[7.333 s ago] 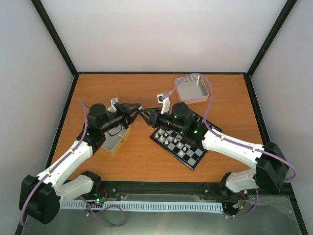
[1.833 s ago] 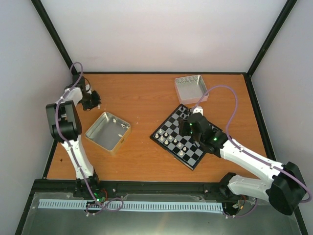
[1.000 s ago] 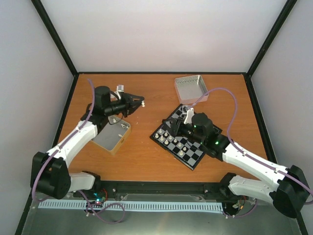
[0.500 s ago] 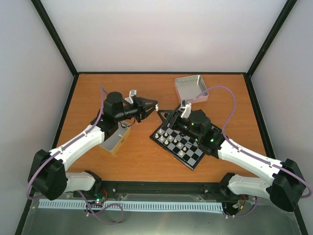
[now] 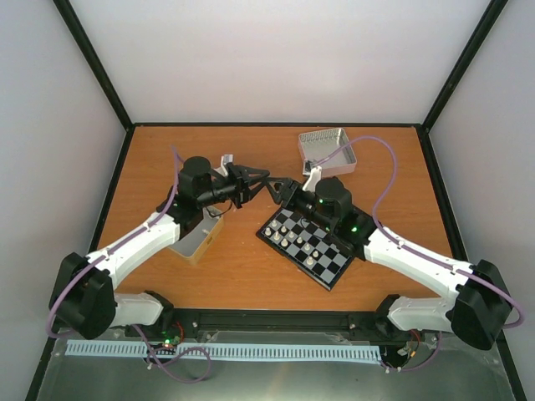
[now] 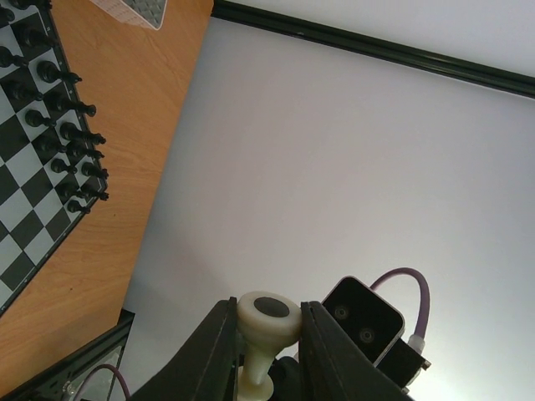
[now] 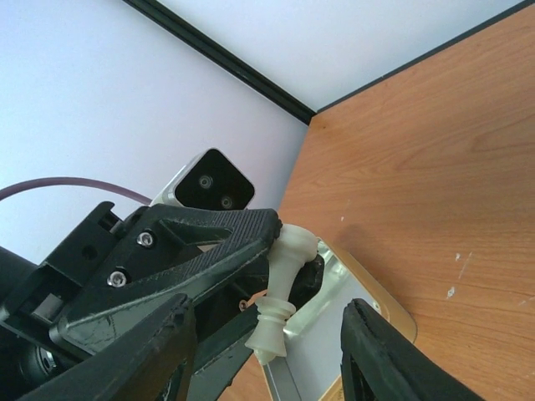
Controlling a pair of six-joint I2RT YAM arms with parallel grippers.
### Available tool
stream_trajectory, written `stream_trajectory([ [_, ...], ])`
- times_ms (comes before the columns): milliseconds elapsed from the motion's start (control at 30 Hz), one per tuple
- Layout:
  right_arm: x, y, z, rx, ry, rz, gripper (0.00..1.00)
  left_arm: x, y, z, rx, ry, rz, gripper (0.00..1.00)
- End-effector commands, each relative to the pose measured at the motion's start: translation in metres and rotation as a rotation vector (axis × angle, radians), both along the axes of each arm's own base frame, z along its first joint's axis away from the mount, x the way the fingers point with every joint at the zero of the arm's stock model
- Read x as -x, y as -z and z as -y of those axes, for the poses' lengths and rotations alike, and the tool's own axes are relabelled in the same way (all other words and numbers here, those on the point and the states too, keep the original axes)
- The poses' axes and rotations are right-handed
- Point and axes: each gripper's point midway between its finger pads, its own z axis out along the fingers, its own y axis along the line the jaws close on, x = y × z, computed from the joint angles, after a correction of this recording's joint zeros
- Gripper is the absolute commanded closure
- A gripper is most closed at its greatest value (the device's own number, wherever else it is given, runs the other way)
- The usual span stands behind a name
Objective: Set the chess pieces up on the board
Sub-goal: Place the chess piece on the chessboard.
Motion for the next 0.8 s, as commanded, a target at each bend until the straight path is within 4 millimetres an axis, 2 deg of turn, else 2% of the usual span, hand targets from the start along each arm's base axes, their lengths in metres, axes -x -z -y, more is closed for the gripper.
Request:
stream_trajectory([
  [0,-0.003,0.001,-0.001,0.012,0.015,0.000,0.54,-0.004,-0.014,0.006,0.030,0.000,0.021,0.80],
  [100,-0.002,0.000,-0.002,0.020,0.004,0.007,0.59,-0.005,-0.013,0.006,0.032,-0.004,0.014,0.80],
  [400,-0.001,0.010,-0.005,0.045,-0.014,-0.018,0.63,-0.007,-0.016,0.007,0.039,-0.008,0.020,0.80],
  [500,-0.001,0.010,-0.006,0.052,-0.015,-0.010,0.71,-0.007,-0.017,0.007,0.041,-0.005,0.023,0.80],
  [767,-0.005,0.003,-0.008,0.061,-0.011,0.015,0.68,-0.004,-0.017,0.006,0.042,0.002,0.022,0.80],
])
